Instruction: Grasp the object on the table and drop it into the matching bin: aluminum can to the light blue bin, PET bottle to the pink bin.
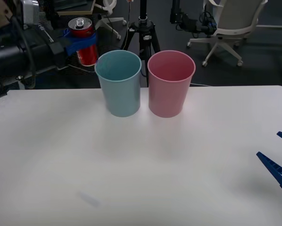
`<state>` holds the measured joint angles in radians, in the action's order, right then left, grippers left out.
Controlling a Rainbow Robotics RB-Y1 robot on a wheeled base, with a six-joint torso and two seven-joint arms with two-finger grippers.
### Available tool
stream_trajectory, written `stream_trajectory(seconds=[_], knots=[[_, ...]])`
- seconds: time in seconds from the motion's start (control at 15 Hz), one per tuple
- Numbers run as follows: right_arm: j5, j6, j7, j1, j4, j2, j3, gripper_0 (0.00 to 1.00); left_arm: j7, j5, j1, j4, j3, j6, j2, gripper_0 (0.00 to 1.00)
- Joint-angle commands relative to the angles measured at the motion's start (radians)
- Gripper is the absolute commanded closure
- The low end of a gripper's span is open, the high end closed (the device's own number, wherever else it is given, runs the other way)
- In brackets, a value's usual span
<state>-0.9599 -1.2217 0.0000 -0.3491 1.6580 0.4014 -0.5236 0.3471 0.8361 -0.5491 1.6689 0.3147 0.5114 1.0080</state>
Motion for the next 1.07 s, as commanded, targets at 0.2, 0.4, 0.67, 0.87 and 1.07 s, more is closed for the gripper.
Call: stream_trajectory(seconds=[0.2, 0.4, 0.67, 0.87, 1.07], knots=[[0.000, 0.000, 0.000, 0.000, 0.000, 0.000, 0.000, 0.00, -0.002, 0.043, -0.190, -0.222, 0.093, -0.010, -0.121, 1.00], [0.000, 0.000, 0.000, 0.000, 0.000, 0.000, 0.000, 0.00, -0.004, 0.120, -0.255, -0.340, 0.092, -0.004, -0.206, 1.00], [0.000, 0.000, 0.000, 0.000, 0.000, 0.000, 0.000, 0.00, -0.010, 0.178, -0.321, -0.486, 0.092, -0.004, -0.295, 1.00], [0.000, 0.000, 0.000, 0.000, 0.000, 0.000, 0.000, 0.00, -0.010, 0.182, -0.333, -0.531, 0.092, -0.010, -0.339, 1.00], [0.000, 0.000, 0.000, 0.000, 0.000, 0.000, 0.000, 0.00, -0.011, 0.184, -0.333, -0.551, 0.092, -0.011, -0.371, 1.00]])
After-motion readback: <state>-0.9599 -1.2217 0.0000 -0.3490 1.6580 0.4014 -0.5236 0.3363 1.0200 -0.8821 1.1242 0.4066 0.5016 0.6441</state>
